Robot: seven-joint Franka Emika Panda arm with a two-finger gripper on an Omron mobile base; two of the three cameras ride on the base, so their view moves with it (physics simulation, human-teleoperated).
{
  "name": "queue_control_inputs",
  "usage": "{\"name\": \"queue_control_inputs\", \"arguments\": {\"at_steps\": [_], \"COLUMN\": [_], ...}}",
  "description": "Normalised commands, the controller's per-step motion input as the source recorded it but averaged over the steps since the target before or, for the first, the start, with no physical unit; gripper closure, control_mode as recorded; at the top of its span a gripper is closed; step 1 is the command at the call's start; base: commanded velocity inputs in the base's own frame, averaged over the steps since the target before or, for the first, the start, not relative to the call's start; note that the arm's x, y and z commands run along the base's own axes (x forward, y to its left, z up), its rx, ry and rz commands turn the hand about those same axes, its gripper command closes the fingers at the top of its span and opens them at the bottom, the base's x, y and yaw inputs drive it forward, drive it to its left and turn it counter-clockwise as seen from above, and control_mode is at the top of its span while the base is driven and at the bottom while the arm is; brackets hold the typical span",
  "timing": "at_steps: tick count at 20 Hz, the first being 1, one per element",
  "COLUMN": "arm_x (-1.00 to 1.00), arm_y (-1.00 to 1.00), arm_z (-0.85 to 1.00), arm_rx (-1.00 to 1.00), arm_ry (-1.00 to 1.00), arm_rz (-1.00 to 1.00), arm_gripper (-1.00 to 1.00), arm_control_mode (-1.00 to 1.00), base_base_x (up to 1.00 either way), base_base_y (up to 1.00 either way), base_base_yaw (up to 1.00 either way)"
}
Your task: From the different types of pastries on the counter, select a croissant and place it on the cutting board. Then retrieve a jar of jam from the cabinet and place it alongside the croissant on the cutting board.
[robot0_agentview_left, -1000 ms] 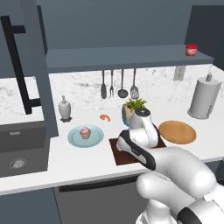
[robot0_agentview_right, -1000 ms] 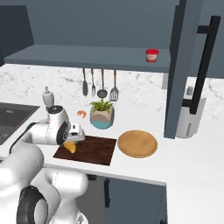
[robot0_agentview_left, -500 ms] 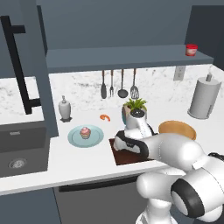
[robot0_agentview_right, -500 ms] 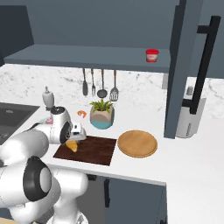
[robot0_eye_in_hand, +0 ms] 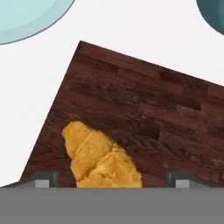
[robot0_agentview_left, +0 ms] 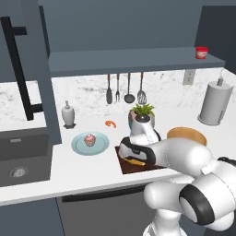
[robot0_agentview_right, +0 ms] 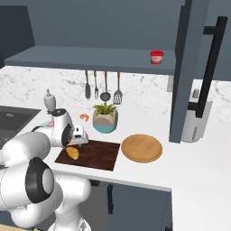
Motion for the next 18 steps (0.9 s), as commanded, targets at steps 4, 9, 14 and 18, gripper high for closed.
{"name": "queue_control_inputs", "arguments": {"at_steps": [4, 9, 14, 18], "arm_x": [-0.15, -0.51, -0.43, -0.07], "arm_y": [0.00, -0.22, -0.68, -0.76], "arm_z": [0.41, 0.81, 0.80, 1.00], "arm_rx": [0.00, 0.00, 0.02, 0.01], "arm_ry": [-0.06, -0.18, -0.12, -0.12], "arm_rz": [0.00, 0.00, -0.07, -0.13], "arm_gripper": [-1.00, -1.00, -1.00, -1.00], "arm_control_mode": [-1.00, -1.00, -1.00, -1.00], "base_base_x": [0.00, 0.00, 0.00, 0.00], "base_base_y": [0.00, 0.00, 0.00, 0.00], "base_base_yaw": [0.00, 0.00, 0.00, 0.00]}}
